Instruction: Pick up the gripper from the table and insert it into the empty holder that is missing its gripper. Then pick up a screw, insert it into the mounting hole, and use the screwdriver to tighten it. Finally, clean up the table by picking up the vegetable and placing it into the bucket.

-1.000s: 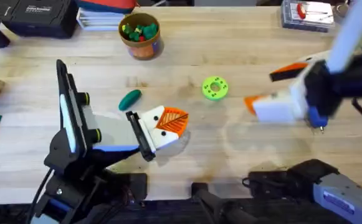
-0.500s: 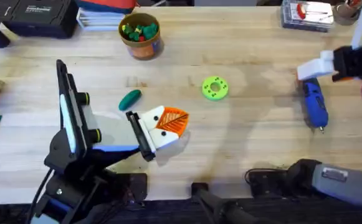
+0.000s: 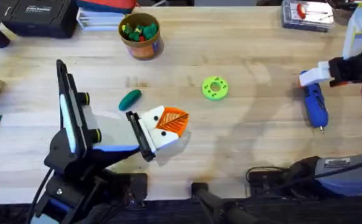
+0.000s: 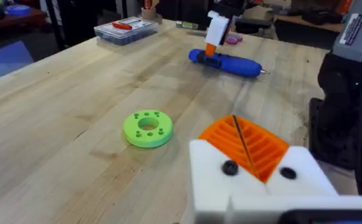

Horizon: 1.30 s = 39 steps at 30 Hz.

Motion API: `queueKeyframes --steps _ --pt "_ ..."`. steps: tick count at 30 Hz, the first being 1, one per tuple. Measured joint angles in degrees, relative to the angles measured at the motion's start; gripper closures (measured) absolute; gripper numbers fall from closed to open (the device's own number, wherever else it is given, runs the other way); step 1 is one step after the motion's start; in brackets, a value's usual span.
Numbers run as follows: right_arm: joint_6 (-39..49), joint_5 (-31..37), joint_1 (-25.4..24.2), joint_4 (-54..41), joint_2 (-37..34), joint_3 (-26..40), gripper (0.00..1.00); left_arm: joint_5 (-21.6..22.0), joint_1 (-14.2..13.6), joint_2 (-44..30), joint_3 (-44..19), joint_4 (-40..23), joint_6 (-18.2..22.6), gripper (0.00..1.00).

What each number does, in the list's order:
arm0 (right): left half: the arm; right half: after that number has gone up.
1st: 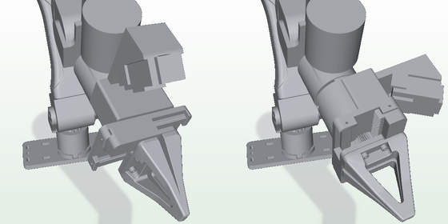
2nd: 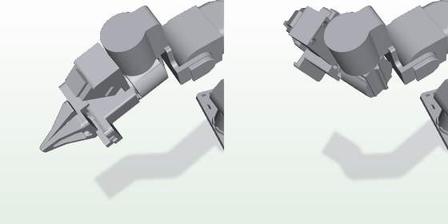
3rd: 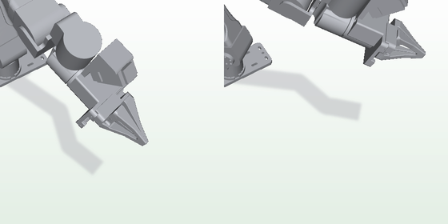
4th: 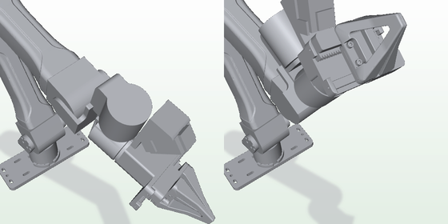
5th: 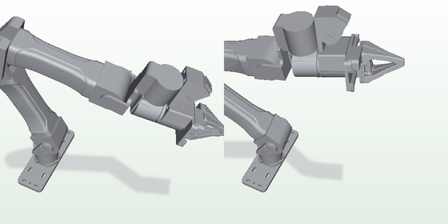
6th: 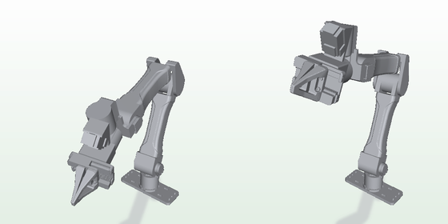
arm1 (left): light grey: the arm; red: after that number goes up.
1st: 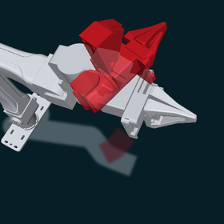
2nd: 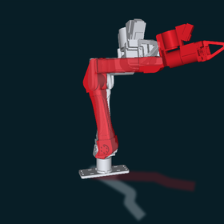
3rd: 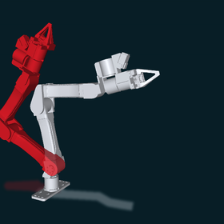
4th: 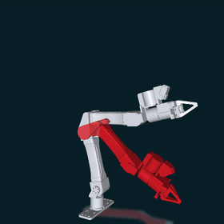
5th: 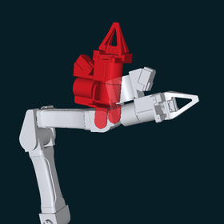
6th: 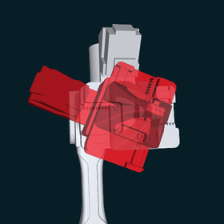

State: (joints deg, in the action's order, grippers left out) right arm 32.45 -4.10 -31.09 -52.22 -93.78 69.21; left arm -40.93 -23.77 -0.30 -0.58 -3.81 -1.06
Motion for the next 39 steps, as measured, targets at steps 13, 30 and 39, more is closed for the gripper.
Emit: queueKeyframes --steps 13,30,39 --pt "0.6 0.0 0.0 2.2 -9.1 0.0 0.014 0.1 0.0 0.0 0.0 0.0 0.0 0.989" --pt "1.0 0.2 -0.1 3.6 -9.4 0.0 0.973 0.2 0.0 0.0 0.0 0.1 0.0 0.989" --pt "0.2 0.2 -0.1 2.5 -7.2 -0.4 0.973 0.2 0.0 0.0 0.0 0.1 0.0 0.989"
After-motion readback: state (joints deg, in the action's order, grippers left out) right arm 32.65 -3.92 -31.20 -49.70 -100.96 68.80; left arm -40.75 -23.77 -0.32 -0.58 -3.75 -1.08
